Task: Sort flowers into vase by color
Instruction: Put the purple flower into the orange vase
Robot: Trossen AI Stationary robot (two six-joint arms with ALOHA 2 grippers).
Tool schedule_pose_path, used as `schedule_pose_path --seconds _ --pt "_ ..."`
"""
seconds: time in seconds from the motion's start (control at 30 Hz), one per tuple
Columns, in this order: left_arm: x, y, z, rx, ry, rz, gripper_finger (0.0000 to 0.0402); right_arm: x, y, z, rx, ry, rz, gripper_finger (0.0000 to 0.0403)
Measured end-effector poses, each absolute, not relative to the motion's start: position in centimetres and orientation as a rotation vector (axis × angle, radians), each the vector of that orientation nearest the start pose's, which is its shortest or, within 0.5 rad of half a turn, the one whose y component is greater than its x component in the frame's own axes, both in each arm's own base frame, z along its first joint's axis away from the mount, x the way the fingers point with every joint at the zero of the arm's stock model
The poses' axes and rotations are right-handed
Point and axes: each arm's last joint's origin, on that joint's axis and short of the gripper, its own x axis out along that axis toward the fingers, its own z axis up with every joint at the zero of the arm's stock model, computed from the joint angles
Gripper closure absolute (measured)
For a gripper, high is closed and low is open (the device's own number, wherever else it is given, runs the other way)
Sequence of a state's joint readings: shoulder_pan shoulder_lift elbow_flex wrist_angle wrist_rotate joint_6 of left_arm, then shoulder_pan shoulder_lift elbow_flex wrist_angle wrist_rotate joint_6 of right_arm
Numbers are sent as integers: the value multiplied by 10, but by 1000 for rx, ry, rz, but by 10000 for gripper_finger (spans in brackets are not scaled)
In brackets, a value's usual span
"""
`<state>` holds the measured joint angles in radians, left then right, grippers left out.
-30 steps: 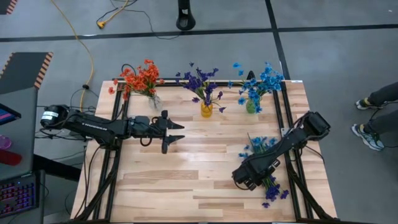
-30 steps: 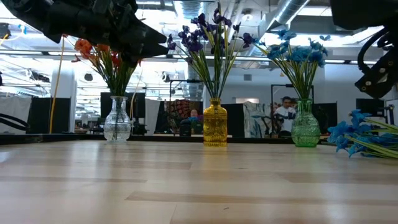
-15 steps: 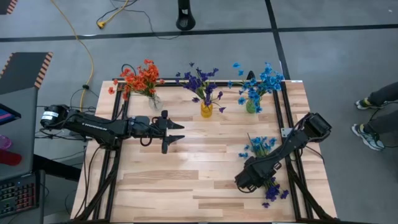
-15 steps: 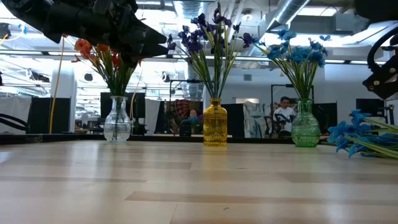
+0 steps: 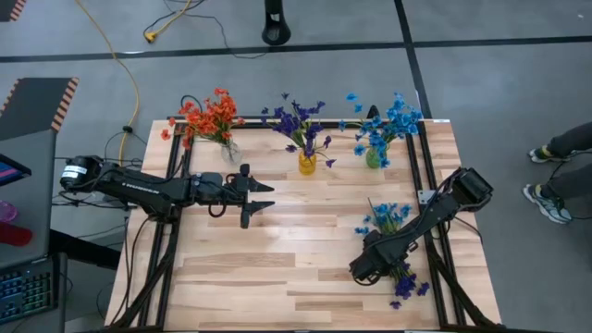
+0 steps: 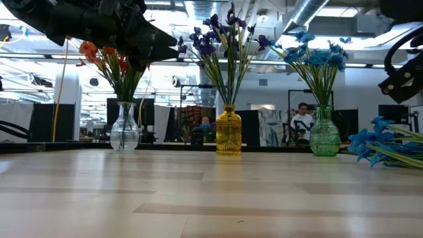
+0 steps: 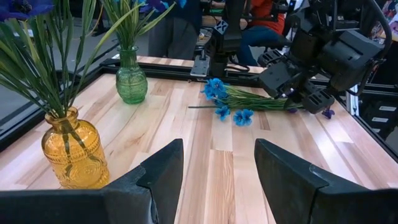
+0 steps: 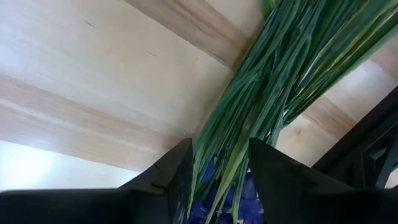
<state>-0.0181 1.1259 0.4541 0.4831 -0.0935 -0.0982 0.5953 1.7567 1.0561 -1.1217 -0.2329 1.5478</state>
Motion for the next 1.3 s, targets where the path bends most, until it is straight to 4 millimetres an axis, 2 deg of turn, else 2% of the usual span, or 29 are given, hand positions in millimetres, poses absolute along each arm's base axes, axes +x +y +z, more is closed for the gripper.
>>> schedule_pose_path --seconds 0.23,0.7,1.0,1.13,1.3 --pt "230 -2 218 -88 185 78 216 221 157 158 702 1761 -887 234" --pt "230 -2 218 -87 185 77 216 218 155 159 639 1723 -927 216" --pt "230 -2 218 -87 185 77 216 212 152 142 684 1723 -927 225" --pt "230 -2 218 -87 185 76 217 213 151 142 687 1731 -919 238" --pt "230 -2 218 -87 185 76 216 213 151 142 688 1731 -920 283"
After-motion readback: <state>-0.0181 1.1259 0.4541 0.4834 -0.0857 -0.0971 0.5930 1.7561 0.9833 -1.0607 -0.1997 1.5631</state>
